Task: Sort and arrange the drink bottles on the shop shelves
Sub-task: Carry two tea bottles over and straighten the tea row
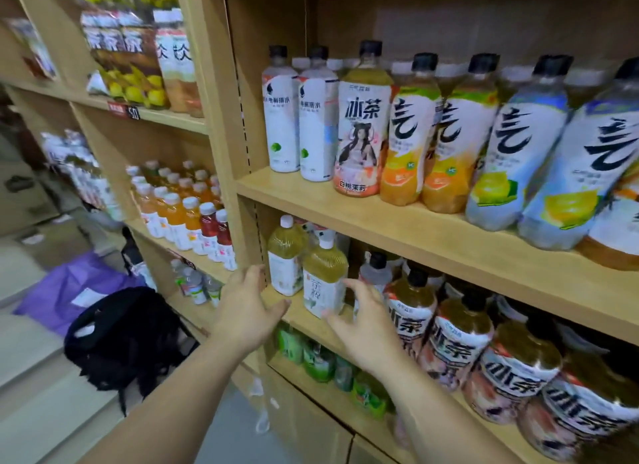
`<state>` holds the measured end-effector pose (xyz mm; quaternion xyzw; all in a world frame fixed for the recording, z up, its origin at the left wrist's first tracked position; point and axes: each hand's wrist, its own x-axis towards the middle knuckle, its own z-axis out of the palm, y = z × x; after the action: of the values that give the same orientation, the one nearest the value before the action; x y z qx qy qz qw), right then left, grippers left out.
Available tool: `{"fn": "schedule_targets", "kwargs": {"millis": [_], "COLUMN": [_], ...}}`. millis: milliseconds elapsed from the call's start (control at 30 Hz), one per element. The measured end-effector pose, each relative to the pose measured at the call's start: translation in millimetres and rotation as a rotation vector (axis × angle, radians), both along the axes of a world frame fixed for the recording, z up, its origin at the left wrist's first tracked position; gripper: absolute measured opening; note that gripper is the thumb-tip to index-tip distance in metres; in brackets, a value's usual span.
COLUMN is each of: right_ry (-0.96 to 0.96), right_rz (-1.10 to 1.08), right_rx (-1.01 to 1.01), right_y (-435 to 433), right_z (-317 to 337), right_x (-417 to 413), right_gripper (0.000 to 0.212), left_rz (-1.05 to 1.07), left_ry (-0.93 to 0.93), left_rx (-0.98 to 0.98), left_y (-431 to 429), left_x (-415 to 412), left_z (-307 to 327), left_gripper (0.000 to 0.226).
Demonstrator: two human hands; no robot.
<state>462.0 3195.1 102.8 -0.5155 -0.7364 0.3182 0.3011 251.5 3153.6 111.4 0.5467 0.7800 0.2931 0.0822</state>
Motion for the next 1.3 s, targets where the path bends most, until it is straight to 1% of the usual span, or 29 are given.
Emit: {"fn": "schedule_targets", "kwargs": {"millis": [67, 133, 200, 267, 367, 500, 533, 600, 700, 733, 833, 933, 1000, 1067, 1167, 1300], "right_ry": [0.033, 0.079, 0.089, 0.045, 0.007, 0.019, 0.008, -0.007, -0.031, -0.055, -0.171, -0.141, -0.099, -0.046, 0.047, 0.121], "right_rz": [-0.017, -0.055, -0.092, -0.128, -0.192, -0.246, -0.258, -0.294, -0.393, -0.425, -0.506, -0.568, -0.58, -0.585, -0.656, -0.742], "right_rx": [0.017, -0.003, -0.028, -0.043, -0.056, -0.042, -0.043, -0.039, -0.031, -0.031, -0.085, 0.008, 0.076, 0.124, 0.135, 0.119], "right_y": [20, 37, 51, 62, 76, 85, 87, 90, 89, 88, 82, 71, 61, 49, 33, 8], "right_z": [-5, -10, -16, -21, -33, -38, -39, -39, -46, -48, -48, -52, -54, -56, -56, -57], "right_x": [-17, -32, -44, -53, -64, -77, -81, -88, -98, -101, -109, -116, -121, -129, -138, -131], "right_gripper": [0.071, 0.071, 0.062, 0.055, 0.051, 0.039, 0.042, 0.056, 0.072, 0.072, 0.058, 0.063, 0.075, 0.084, 0.085, 0.088], "left_rz": [-0.016, -0.022, -0.037, -0.063, -0.095, -0.132, -0.15, -0.191, -0.237, -0.248, -0.262, -0.278, -0.314, -0.366, -0.421, -0.437], "left_ry": [-0.009, -0.03, -0.018, -0.003, 0.039, 0.117, 0.133, 0.15, 0.129, 0.123, 0.132, 0.063, 0.037, -0.028, -0.18, -0.408], "left_rx": [0.017, 0.025, 0.03, 0.059, 0.059, 0.017, 0.017, -0.01, -0.036, -0.028, -0.005, 0.01, 0.051, 0.107, 0.172, 0.201], "left_y": [22, 44, 63, 82, 107, 135, 142, 153, 162, 164, 164, 165, 164, 157, 140, 119], "left_x": [-8, -16, -25, -33, -42, -51, -54, -60, -68, -70, -70, -72, -76, -80, -92, -108], "left_z": [-2, -5, -9, -15, -28, -42, -44, -47, -50, -51, -52, -54, -60, -66, -74, -69], "left_gripper": [0.072, 0.072, 0.077, 0.081, 0.087, 0.094, 0.095, 0.089, 0.066, 0.064, 0.059, 0.053, 0.053, 0.063, 0.083, 0.088]}}
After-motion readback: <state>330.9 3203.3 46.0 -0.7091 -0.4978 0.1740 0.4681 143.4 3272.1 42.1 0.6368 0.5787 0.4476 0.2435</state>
